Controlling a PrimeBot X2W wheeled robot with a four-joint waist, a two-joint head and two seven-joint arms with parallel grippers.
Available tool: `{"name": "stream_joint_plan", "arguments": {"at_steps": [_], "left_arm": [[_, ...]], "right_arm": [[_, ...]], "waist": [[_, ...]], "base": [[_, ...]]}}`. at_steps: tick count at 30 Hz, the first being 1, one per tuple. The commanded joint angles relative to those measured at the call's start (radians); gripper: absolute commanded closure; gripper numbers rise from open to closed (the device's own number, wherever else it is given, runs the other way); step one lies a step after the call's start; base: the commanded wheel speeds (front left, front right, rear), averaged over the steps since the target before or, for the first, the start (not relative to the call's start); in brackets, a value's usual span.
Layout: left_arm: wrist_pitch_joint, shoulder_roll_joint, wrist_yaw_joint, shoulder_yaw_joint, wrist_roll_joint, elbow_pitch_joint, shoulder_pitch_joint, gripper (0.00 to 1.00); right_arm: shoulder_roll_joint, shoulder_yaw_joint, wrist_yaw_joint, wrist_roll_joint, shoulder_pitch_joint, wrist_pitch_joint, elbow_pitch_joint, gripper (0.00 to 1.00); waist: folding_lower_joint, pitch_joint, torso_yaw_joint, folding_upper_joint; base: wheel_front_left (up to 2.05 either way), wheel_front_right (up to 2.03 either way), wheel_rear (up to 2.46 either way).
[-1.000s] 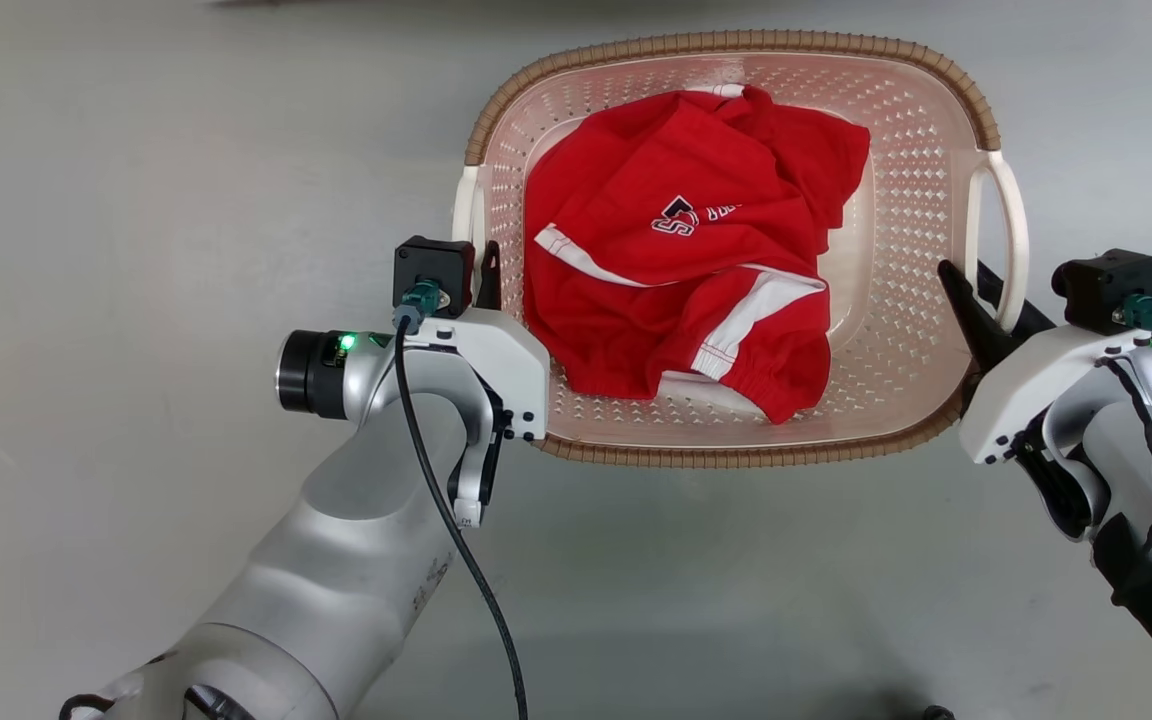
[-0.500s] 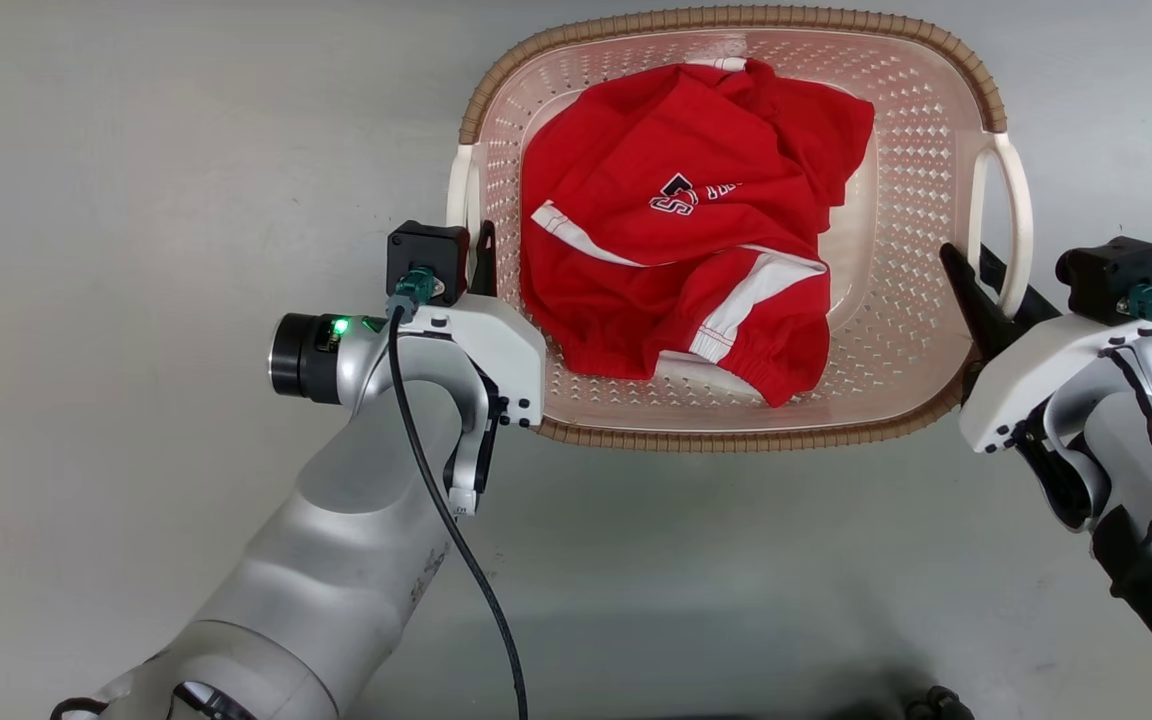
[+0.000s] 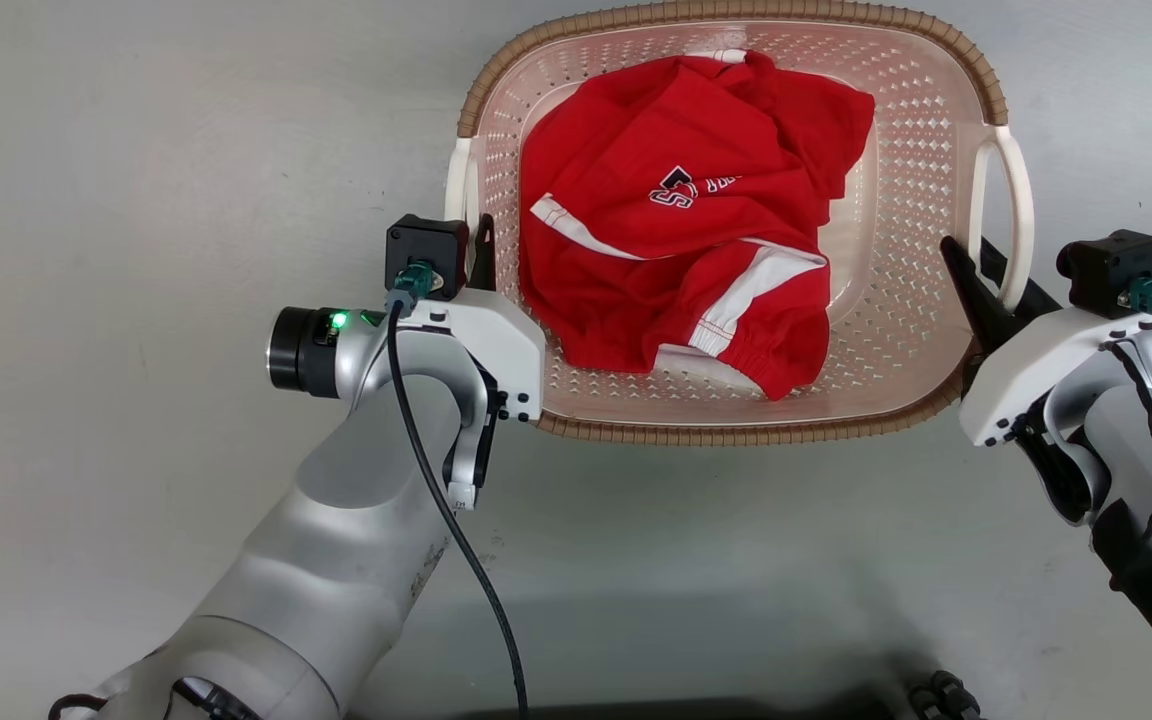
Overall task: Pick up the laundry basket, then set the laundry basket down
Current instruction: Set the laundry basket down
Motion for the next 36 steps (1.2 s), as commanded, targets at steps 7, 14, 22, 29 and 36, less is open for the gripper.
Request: {"name": "stream_joint_plan", "arguments": {"at_steps": [7, 14, 22, 29, 36], "left_arm": [[-0.015, 0.041, 0.021, 0.020, 0.025, -0.005, -0.029, 1.00], [-0.015, 0.041, 0.022, 0.014, 0.019, -0.003, -0.038, 1.00], [-0.015, 0.041, 0.024, 0.008, 0.001, 0.002, -0.042, 1.00], [-0.014, 0.041, 0.029, -0.031, -0.056, 0.010, -0.032, 0.00], [-0.014, 0.041, 0.036, -0.061, -0.088, -0.003, -0.043, 0.00]], "right_arm": [[-0.033, 0.009, 0.014, -0.010, 0.031, -0.009, 0.006, 1.00], [-0.036, 0.006, 0.014, -0.010, 0.024, -0.009, 0.010, 1.00], [-0.035, -0.006, 0.014, -0.008, 0.019, -0.009, 0.011, 0.90], [-0.031, -0.072, 0.014, -0.023, 0.013, -0.009, 0.030, 0.00], [-0.025, -0.093, 0.014, -0.043, 0.013, -0.009, 0.024, 0.00]], "waist": [[0.0000, 0.016, 0.000, 0.0000], [0.0000, 0.026, 0.001, 0.0000], [0.0000, 0.034, 0.001, 0.0000], [0.0000, 0.050, -0.002, 0.0000], [0.0000, 0.055, -0.006, 0.0000]], "base": [[0.00, 0.00, 0.00], [0.00, 0.00, 0.00], [0.00, 0.00, 0.00], [0.00, 0.00, 0.00], [0.00, 0.00, 0.00]]}}
